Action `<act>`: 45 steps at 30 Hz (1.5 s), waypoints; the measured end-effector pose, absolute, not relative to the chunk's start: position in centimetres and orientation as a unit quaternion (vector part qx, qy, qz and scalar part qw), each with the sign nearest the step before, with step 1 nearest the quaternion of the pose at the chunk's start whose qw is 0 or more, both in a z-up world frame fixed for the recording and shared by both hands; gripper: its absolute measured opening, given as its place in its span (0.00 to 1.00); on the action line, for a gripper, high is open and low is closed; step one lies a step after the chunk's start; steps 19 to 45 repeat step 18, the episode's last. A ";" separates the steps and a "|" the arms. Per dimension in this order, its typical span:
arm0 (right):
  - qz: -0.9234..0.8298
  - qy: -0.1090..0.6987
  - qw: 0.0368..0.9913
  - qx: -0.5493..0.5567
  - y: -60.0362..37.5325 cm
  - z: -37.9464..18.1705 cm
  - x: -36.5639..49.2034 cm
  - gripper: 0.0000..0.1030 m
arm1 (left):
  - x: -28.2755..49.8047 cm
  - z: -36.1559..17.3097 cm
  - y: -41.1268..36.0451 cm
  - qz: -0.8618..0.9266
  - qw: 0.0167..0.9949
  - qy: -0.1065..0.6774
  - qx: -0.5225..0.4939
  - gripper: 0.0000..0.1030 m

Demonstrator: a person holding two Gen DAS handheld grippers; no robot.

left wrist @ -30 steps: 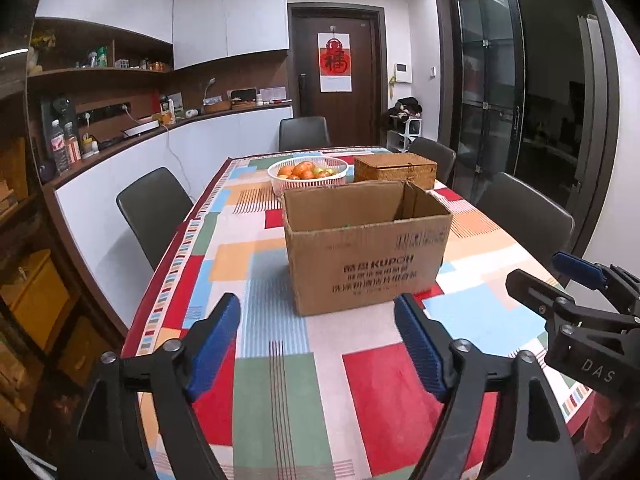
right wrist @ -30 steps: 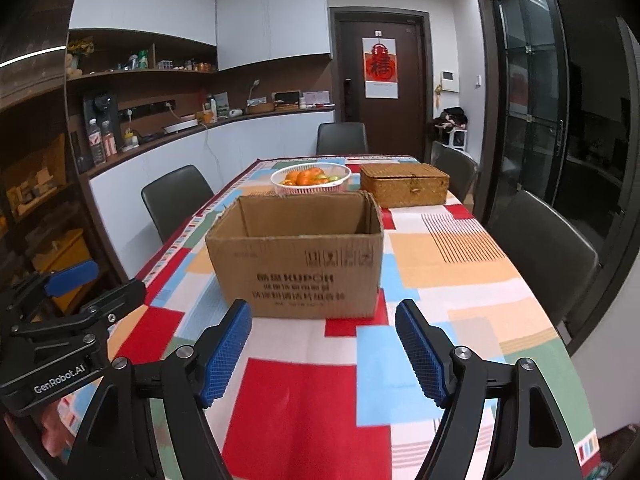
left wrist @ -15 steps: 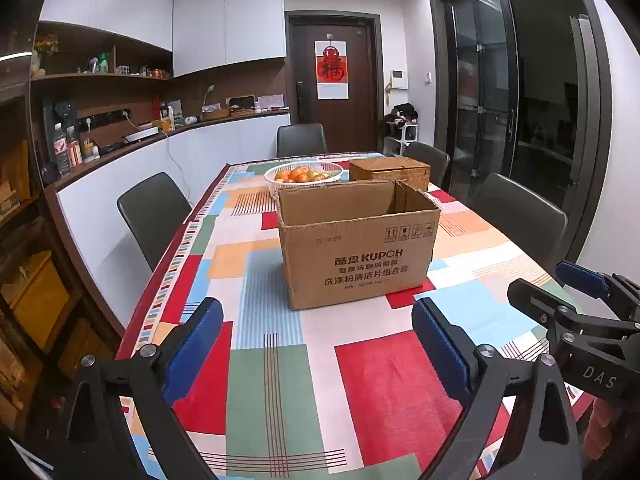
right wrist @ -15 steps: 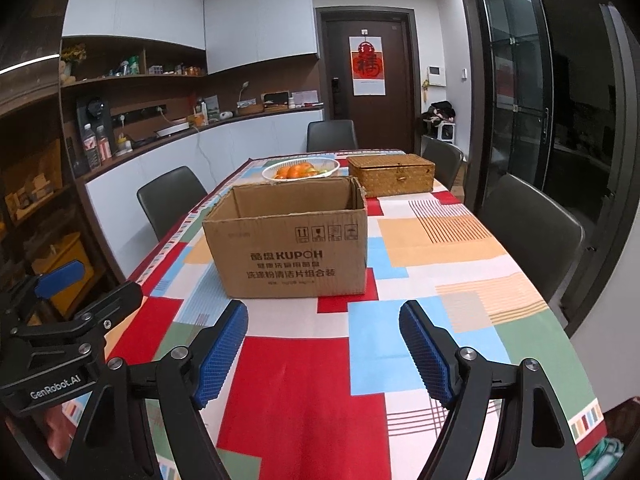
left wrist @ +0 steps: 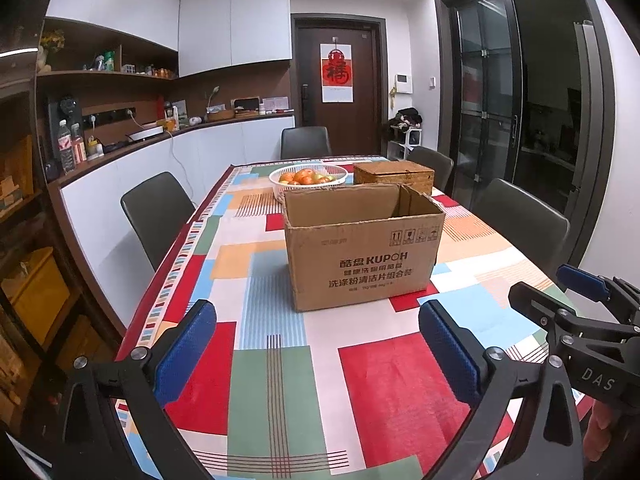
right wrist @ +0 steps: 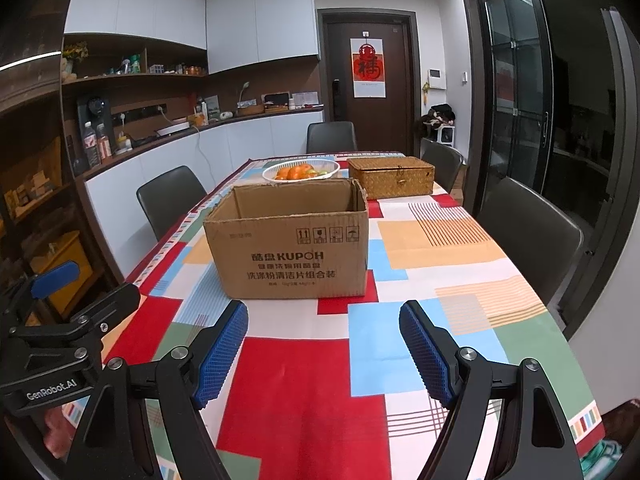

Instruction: Organize snacks

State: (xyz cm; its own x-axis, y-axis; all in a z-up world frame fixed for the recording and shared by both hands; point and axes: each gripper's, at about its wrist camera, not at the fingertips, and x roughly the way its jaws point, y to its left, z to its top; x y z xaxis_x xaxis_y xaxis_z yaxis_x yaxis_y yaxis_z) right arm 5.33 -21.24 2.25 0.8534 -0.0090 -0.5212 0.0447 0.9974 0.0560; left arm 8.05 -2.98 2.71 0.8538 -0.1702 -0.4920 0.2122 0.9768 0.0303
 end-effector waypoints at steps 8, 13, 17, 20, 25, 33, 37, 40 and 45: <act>-0.016 0.270 0.962 0.032 -21.2 2.1 5.5 0.77 | 7.9 2.9 -3.0 -0.096 0.964 0.246 0.041 1.00; -0.019 0.268 0.963 0.032 -21.1 2.1 5.4 0.77 | 7.9 3.1 -3.0 -0.094 0.964 0.244 0.039 1.00; -0.018 0.268 0.963 0.030 -21.1 2.1 5.4 0.77 | 7.8 3.2 -2.8 -0.093 0.965 0.244 0.036 1.00; -0.018 0.269 0.963 0.029 -21.1 2.1 5.4 0.77 | 7.8 3.2 -2.8 -0.092 0.965 0.244 0.038 1.00; -0.018 0.269 0.963 0.029 -21.1 2.1 5.4 0.77 | 7.8 3.2 -2.8 -0.092 0.965 0.244 0.038 1.00; -0.018 0.269 0.963 0.029 -21.1 2.1 5.4 0.77 | 7.8 3.2 -2.8 -0.092 0.965 0.244 0.038 1.00; -0.018 0.269 0.963 0.029 -21.1 2.1 5.4 0.77 | 7.8 3.2 -2.8 -0.092 0.965 0.244 0.038 1.00; -0.018 0.269 0.963 0.029 -21.1 2.1 5.4 0.77 | 7.8 3.2 -2.8 -0.092 0.965 0.244 0.038 1.00; -0.018 0.269 0.963 0.029 -21.1 2.1 5.4 0.77 | 7.8 3.2 -2.8 -0.092 0.965 0.244 0.038 1.00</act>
